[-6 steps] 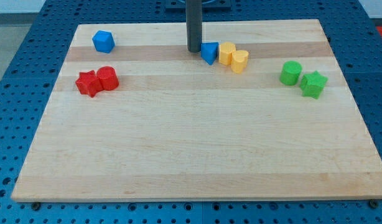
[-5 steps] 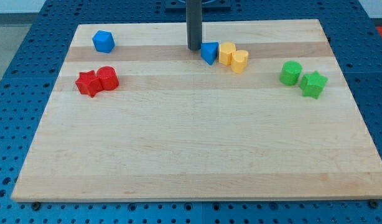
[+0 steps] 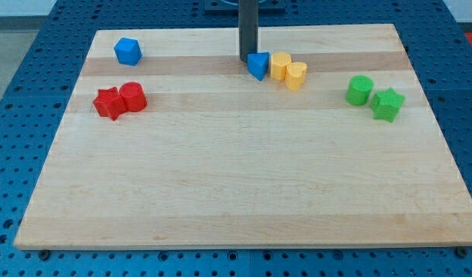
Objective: Adjust the blue triangle at the left side of the hexagon
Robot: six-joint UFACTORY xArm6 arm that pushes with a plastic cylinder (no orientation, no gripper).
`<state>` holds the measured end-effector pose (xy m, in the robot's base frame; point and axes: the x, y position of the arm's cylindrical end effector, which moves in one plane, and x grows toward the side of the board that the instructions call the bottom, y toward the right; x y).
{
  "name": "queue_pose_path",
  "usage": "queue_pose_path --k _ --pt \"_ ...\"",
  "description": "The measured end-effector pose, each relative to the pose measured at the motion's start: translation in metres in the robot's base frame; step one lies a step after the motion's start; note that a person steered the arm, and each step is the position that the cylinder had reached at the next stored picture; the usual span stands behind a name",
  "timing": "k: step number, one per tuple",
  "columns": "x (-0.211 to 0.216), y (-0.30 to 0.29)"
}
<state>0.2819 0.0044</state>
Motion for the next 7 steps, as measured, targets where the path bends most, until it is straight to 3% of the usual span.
queue_pose_path --k 2,5,7 --pt "0.004 0.0" --pt "-0.023 -0.003" --pt "0.006 -0.038"
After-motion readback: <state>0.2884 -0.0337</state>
